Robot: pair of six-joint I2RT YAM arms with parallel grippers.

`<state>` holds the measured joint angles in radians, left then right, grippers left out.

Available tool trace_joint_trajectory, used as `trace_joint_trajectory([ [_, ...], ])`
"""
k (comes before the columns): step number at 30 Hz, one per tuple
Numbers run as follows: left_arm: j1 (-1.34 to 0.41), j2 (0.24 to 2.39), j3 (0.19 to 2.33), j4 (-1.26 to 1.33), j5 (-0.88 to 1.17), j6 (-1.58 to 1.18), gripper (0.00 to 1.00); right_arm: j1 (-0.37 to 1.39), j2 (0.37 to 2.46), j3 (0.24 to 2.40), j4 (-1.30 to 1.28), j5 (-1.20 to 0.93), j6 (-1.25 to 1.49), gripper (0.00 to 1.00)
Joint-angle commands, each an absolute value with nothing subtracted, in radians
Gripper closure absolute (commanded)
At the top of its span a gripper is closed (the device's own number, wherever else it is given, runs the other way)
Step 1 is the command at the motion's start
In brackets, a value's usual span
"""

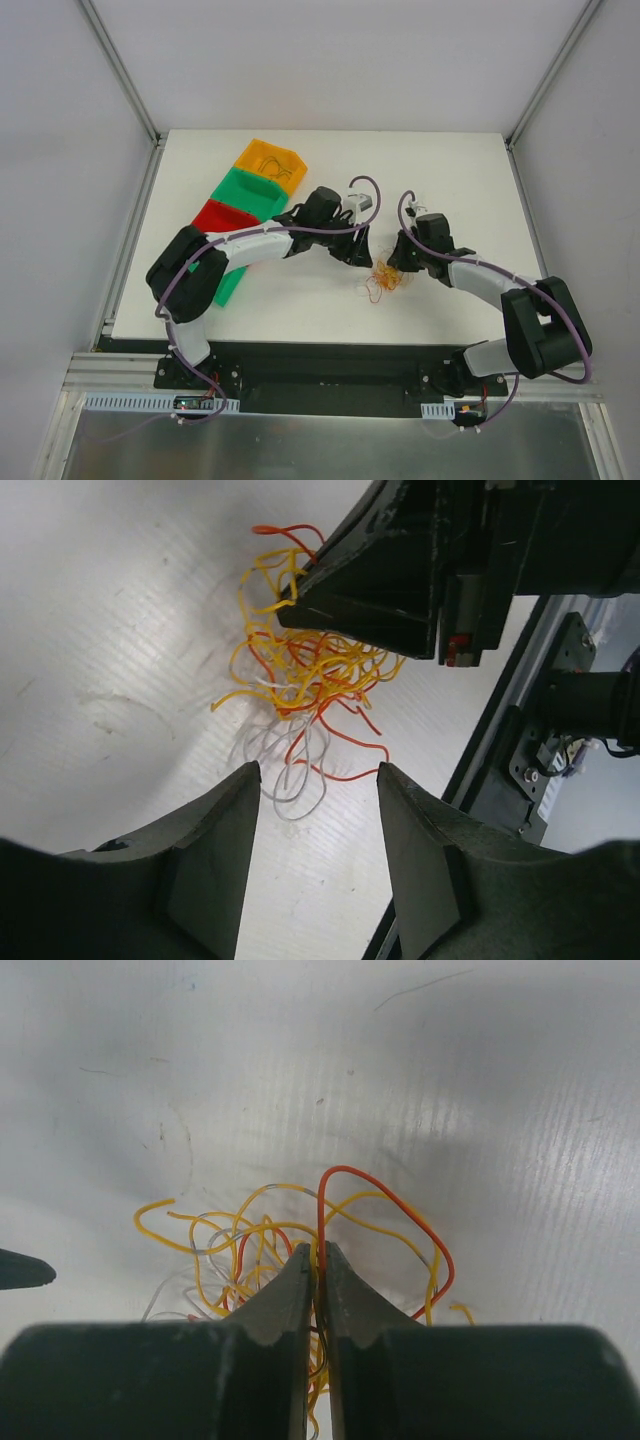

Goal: Untangle the cables

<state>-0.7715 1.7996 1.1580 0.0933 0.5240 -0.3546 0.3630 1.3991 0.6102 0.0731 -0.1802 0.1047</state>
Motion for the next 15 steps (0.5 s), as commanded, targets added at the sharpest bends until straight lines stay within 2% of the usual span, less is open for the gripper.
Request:
trace_joint_trajectory([
  [1, -0.778, 1.847, 1.167, 0.186, 0.647, -0.31, 0.5, 0.353, 1.371, 0.615, 0.098, -0.207, 0.11, 0.91],
  [7, -0.795, 1.911, 1.174, 0.18, 0.695, -0.256, 0.59, 0.348, 1.379, 0.621, 0.092, -0.212, 0.112, 0.92],
  [11, -0.821, 1.91, 1.134, 0.172, 0.664, -0.21, 0.6, 0.342, 1.373, 0.617, 0.094, -0.212, 0.112, 0.92],
  [15, -0.845, 1.91, 1.123, 0.17, 0.605, -0.183, 0.71, 0.342, 1.394, 0.623, 0.095, -0.215, 0.112, 0.94],
])
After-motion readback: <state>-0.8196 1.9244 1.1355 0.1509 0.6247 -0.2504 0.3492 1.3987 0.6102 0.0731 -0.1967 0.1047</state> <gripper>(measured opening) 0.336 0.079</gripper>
